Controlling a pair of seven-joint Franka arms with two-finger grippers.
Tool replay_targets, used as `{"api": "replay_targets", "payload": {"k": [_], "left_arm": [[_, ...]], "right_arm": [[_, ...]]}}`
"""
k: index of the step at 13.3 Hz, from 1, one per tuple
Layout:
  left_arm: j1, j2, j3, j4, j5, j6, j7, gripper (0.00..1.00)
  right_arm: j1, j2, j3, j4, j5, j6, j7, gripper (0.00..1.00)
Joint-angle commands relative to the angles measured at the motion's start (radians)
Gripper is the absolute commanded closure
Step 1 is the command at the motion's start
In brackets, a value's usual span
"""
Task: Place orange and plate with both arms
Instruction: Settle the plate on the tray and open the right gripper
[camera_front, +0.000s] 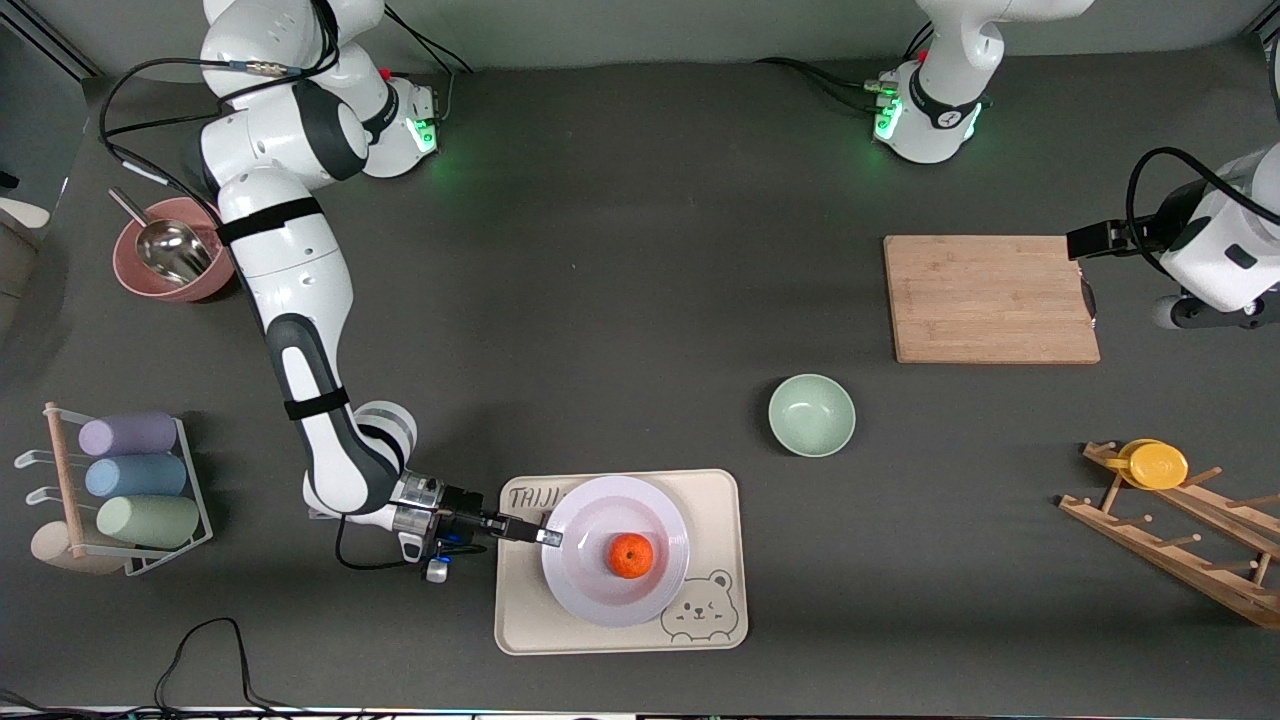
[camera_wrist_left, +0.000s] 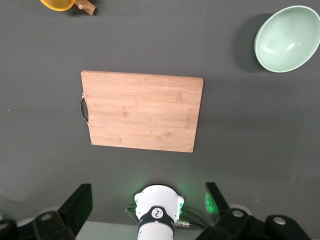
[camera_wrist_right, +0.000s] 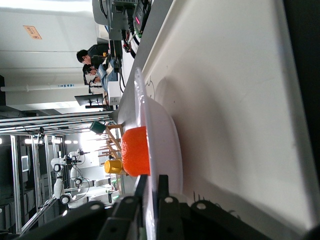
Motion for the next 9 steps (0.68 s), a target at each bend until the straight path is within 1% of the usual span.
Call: {"api": "replay_targets", "payload": {"k": [1, 2, 3, 4, 8, 9], "left_arm": [[-0.005, -0.010, 0.008, 0.007, -0.012, -0.019, 0.036, 0.00], [-0.005, -0.010, 0.009, 0.007, -0.012, -0.018, 0.036, 0.00], [-0.004, -0.007, 0.009, 0.005, -0.012, -0.013, 0.035, 0.00], [-0.004, -0.007, 0.009, 0.004, -0.012, -0.010, 0.035, 0.00], [0.010, -0.025, 0.017, 0.021, -0.017, -0.044, 0.033, 0.00], [0.009, -0.025, 0.018, 0.022, -0.015, -0.041, 0.026, 0.00]], "right_arm": [[-0.004, 0.021, -0.004, 0.036, -0.082, 0.008, 0.029, 0.41], [-0.007, 0.015, -0.004, 0.036, -0.110, 0.006, 0.031, 0.35], [-0.007, 0.012, -0.015, 0.035, -0.116, 0.006, 0.032, 0.34], [-0.006, 0.009, -0.033, 0.035, -0.119, 0.005, 0.038, 0.30], [-0.007, -0.023, -0.041, 0.024, -0.151, -0.001, 0.046, 0.29], [-0.007, -0.043, -0.055, 0.006, -0.157, -0.001, 0.055, 0.29]]}}
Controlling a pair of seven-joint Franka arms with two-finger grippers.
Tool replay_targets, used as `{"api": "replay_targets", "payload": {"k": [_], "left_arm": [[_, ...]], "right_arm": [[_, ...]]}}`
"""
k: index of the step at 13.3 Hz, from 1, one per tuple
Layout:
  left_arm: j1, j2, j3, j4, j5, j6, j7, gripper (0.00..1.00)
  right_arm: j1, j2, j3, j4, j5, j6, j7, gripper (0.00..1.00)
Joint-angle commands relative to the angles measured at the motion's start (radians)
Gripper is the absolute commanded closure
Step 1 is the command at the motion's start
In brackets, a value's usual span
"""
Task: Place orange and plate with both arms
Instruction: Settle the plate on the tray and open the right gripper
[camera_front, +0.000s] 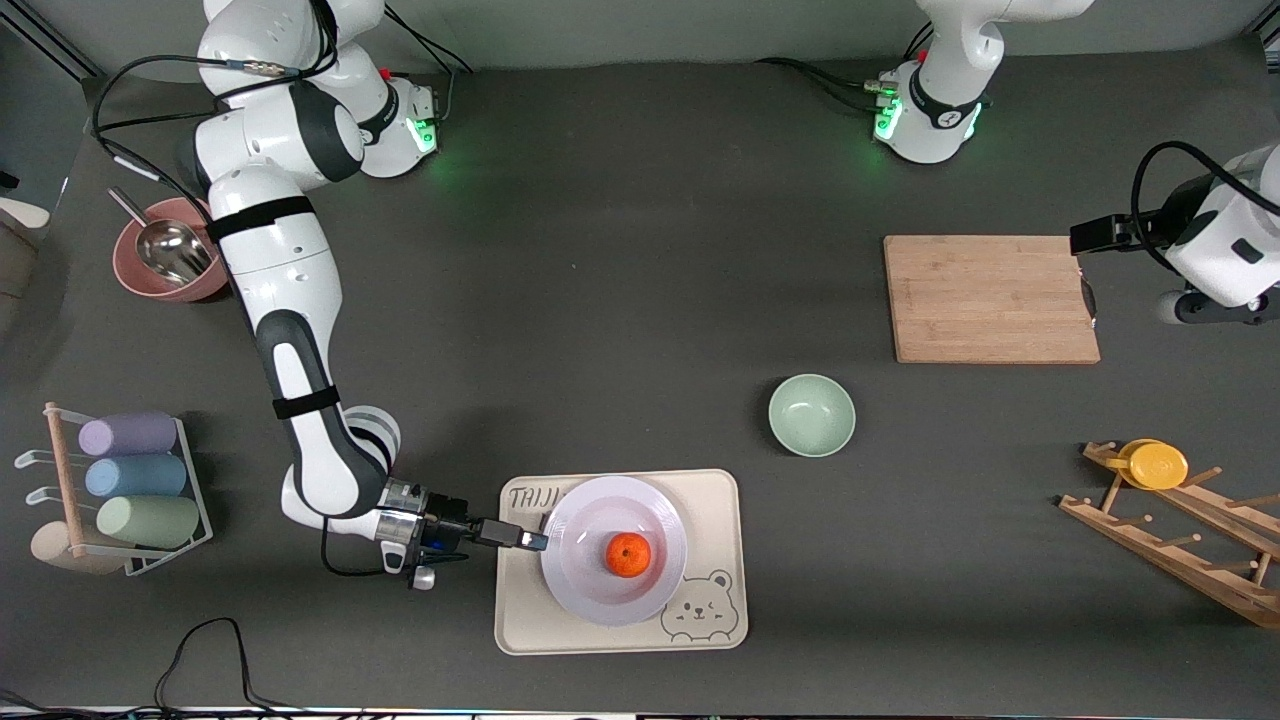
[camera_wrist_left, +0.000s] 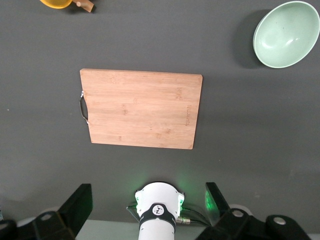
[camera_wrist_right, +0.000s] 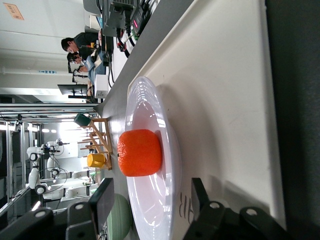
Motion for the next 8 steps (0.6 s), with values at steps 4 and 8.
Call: {"api": "replay_targets", "payload": {"k": [4, 8], "left_arm": [[0.004, -0.018, 0.005, 0.018, -0.006, -0.023, 0.008, 0.00], [0.004, -0.021, 0.005, 0.020, -0.009, -0.031, 0.007, 0.00]], "right_arm": [[-0.008, -0.193, -0.042, -0.129, -0.288, 0.002, 0.275, 0.24], [-0.023, -0.423, -0.042, -0.252, -0.678, -0.076, 0.460, 0.00]]}}
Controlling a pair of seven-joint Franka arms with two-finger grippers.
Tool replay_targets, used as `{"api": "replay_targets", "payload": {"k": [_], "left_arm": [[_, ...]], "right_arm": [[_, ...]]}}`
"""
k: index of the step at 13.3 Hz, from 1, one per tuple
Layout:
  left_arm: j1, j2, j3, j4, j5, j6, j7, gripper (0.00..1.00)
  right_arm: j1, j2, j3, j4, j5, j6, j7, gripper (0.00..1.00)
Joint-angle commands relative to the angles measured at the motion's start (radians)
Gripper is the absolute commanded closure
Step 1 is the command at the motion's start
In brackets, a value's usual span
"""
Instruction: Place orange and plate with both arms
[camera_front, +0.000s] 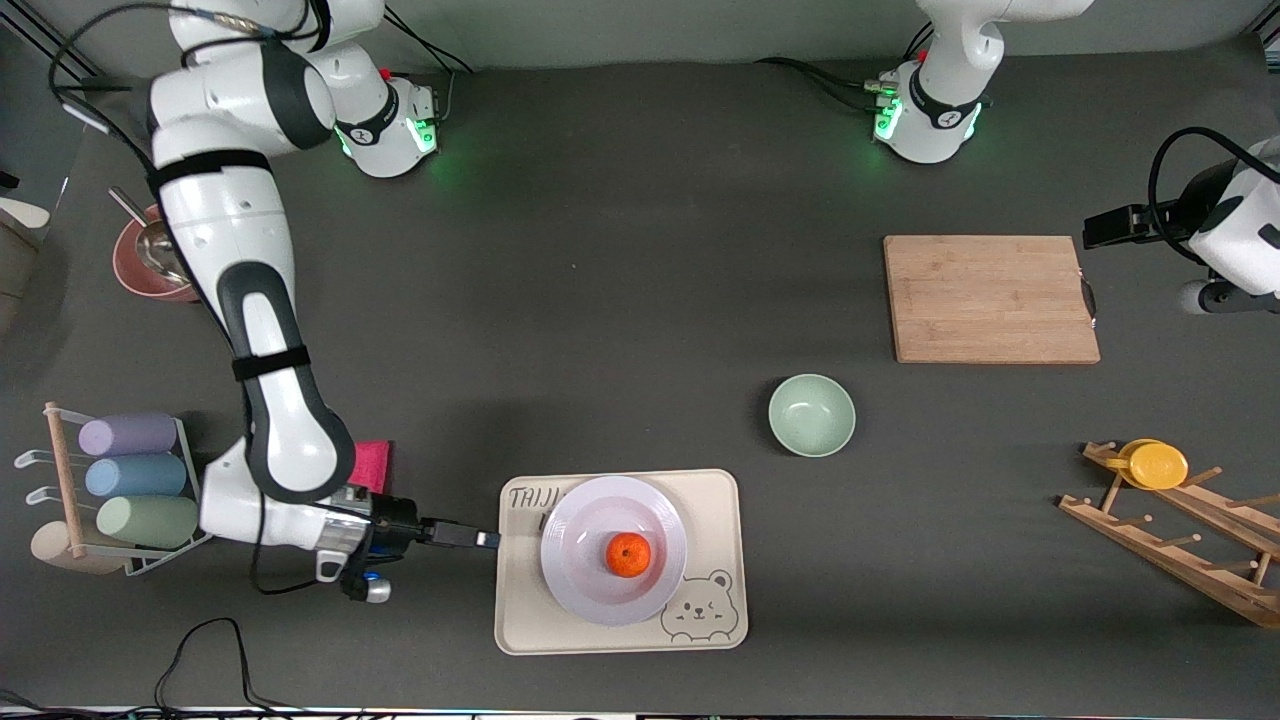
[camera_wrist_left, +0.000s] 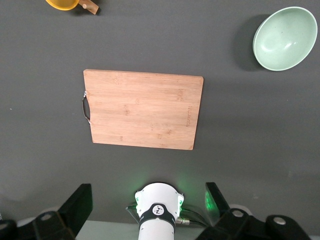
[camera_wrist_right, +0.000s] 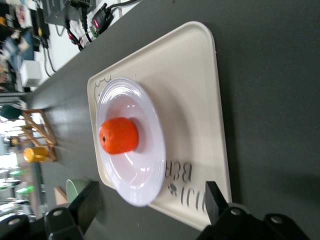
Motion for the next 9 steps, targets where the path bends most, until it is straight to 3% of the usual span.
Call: {"api": "replay_targets", "payload": {"k": [1, 5, 9], "left_arm": [[0.001, -0.016, 0.001, 0.013, -0.008, -0.028, 0.008, 0.00], [-0.001, -0.014, -0.001, 0.013, -0.007, -0.023, 0.005, 0.00], [-0.007, -0.016, -0.002, 0.010, -0.008, -0.029, 0.005, 0.00]], "right_arm": [[-0.020, -0.219, -0.005, -0.177, -0.203, -0.090, 0.079, 0.00], [-0.063, -0.475, -0.002, -0.239, -0.567, -0.311, 0.280, 0.00], [-0.088, -0.641, 0.001, -0.245, -0.760, -0.474, 0.326, 0.00]]}}
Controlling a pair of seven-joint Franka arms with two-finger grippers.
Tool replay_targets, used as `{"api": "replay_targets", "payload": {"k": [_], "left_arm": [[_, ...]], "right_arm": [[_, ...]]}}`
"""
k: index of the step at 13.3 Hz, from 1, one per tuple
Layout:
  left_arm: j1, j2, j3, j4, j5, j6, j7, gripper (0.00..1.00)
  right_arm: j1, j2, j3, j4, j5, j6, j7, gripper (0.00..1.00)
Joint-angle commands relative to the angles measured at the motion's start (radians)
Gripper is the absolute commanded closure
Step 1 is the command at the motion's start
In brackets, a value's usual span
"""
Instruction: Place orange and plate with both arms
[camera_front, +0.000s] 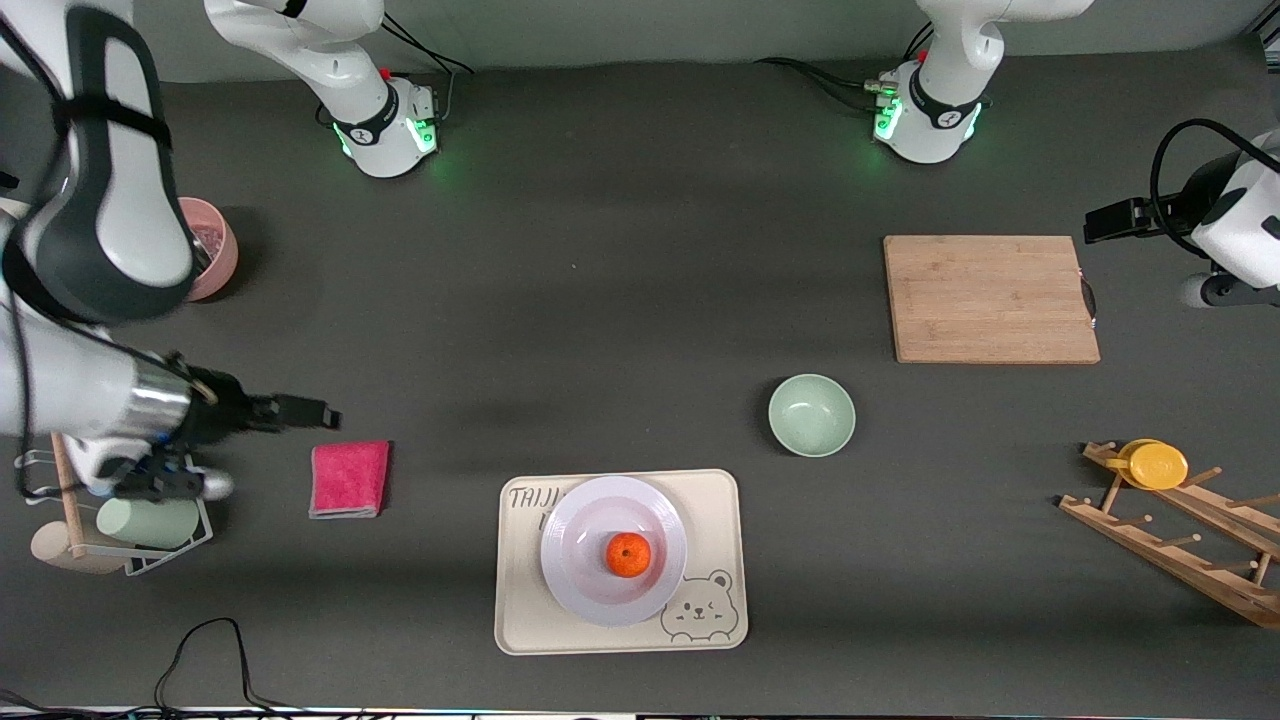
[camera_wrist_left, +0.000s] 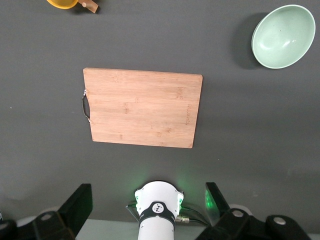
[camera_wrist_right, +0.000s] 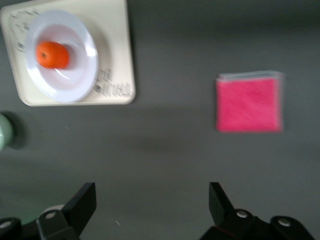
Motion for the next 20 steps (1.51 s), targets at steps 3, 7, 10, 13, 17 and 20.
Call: {"api": "replay_targets", "payload": {"k": [3, 7, 10, 13, 17, 20], "left_arm": [[-0.010, -0.006, -0.001, 0.006, -0.006, -0.034, 0.005, 0.00], [-0.024, 0.005, -0.015, 0.003, -0.007, -0.020, -0.004, 0.00], [-0.039, 0.014, -0.052, 0.011, -0.012, -0.015, -0.016, 0.00], [-0.039, 0.025, -0.087, 0.011, -0.035, 0.000, -0.027, 0.00], [-0.042, 0.025, -0.099, 0.009, -0.059, 0.000, -0.070, 0.00], [-0.047, 0.022, -0.113, 0.000, -0.050, 0.032, -0.075, 0.00]], "right_arm": [[-0.024, -0.232, 0.006, -0.131, -0.165, -0.104, 0.062, 0.00], [-0.046, -0.306, -0.017, -0.144, -0.227, -0.158, 0.045, 0.00], [-0.048, -0.309, -0.046, -0.135, -0.244, -0.141, -0.025, 0.00], [-0.049, -0.286, -0.050, -0.107, -0.274, -0.130, -0.045, 0.00], [-0.048, -0.274, -0.050, -0.107, -0.276, -0.102, -0.045, 0.00], [-0.044, -0.277, -0.052, -0.107, -0.278, -0.102, -0.044, 0.00]]}}
